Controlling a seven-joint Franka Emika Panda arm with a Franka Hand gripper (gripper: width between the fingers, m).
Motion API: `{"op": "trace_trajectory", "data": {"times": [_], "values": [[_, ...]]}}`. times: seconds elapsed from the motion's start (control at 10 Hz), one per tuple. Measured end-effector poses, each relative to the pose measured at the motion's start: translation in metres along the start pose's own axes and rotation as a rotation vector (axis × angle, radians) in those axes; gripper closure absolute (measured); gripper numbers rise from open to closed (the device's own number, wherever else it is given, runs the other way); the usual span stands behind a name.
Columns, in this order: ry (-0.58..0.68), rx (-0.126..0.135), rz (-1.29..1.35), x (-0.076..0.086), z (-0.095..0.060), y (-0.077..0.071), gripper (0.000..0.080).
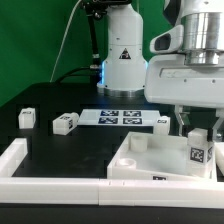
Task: Assemble one leg
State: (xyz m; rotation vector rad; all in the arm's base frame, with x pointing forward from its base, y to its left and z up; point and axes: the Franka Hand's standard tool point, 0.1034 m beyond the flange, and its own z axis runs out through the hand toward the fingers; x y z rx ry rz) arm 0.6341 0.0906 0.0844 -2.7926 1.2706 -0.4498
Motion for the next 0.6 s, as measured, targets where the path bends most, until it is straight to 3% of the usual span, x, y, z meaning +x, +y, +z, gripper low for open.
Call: {"op": "trace_trajectory", "data": {"times": [0.2,0.3,0.4,0.5,0.6], "values": [[-0.001,-0.001,0.039,0.0012,0.0006,0.0014,0.0470],[-0.001,-0.001,0.038,0.0011,0.0007,0.0014,0.0251],[-0.001,-0.001,0.038,0.0011,0.0008,0.0015,0.0251],[-0.001,-0.001,0.038,0.0010,0.0009,0.0015,0.0181],[-0.001,-0.001,0.038,0.0010,0.0010,0.0016,0.0159]]}}
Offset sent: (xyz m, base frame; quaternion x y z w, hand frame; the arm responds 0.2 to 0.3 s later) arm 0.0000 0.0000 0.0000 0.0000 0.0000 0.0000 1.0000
